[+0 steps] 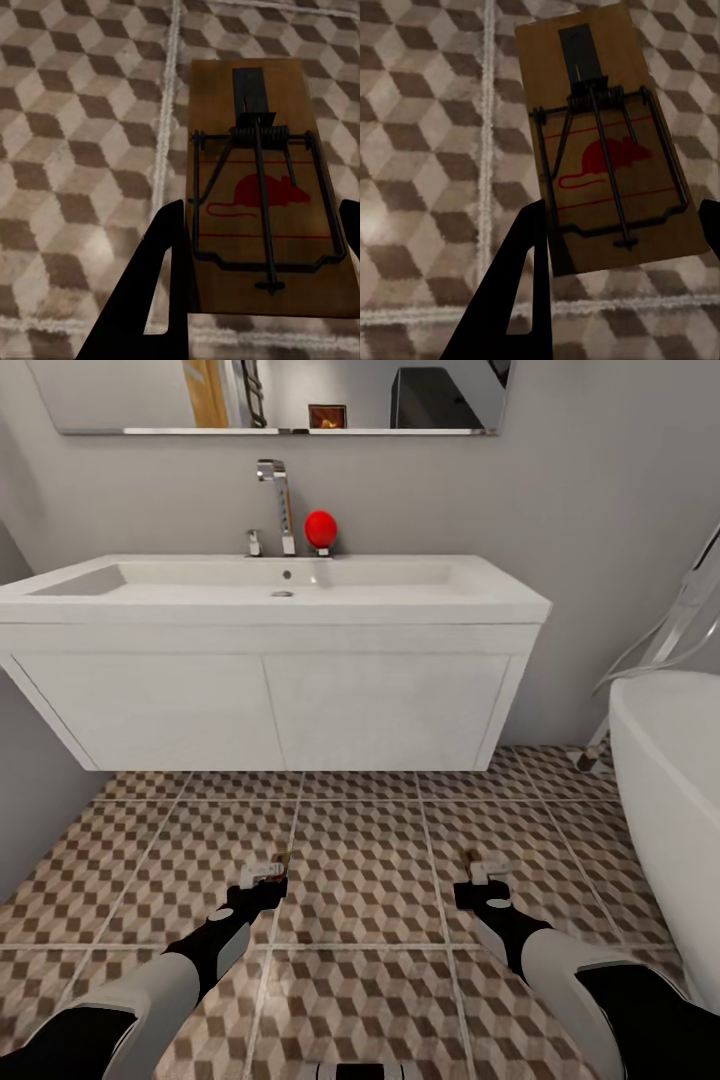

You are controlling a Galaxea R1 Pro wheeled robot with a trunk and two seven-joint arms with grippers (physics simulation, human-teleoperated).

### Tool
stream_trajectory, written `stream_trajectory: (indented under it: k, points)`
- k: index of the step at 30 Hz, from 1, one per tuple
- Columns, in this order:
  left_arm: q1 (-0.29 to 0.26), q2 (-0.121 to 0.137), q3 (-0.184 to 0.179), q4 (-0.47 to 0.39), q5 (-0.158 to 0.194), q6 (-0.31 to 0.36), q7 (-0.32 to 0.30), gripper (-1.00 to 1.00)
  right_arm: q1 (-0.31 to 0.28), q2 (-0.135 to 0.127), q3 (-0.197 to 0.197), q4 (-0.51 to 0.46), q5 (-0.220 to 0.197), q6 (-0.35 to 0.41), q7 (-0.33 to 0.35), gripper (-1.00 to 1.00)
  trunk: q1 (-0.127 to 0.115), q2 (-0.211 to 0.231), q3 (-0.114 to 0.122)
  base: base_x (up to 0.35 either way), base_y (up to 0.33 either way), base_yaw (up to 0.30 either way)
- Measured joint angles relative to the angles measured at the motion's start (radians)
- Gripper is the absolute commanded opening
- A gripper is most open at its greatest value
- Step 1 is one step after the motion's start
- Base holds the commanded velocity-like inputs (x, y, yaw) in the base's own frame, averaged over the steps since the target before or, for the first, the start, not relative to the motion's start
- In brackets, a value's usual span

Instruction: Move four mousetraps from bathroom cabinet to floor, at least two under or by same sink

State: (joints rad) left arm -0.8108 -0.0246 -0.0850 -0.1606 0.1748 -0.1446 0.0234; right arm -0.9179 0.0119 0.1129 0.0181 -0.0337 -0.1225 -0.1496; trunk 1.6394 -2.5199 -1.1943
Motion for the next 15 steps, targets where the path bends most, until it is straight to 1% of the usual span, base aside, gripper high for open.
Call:
stream_trajectory:
  k: [15]
  points:
    - [0.000,0.001,0.000,0.000,0.000,0.000,0.000,-1.00,0.000,0.000,0.000,0.000,0.000,0.000,0.001,-1.00,0.007,-0.004,-0.058,0.000,0.000,0.000]
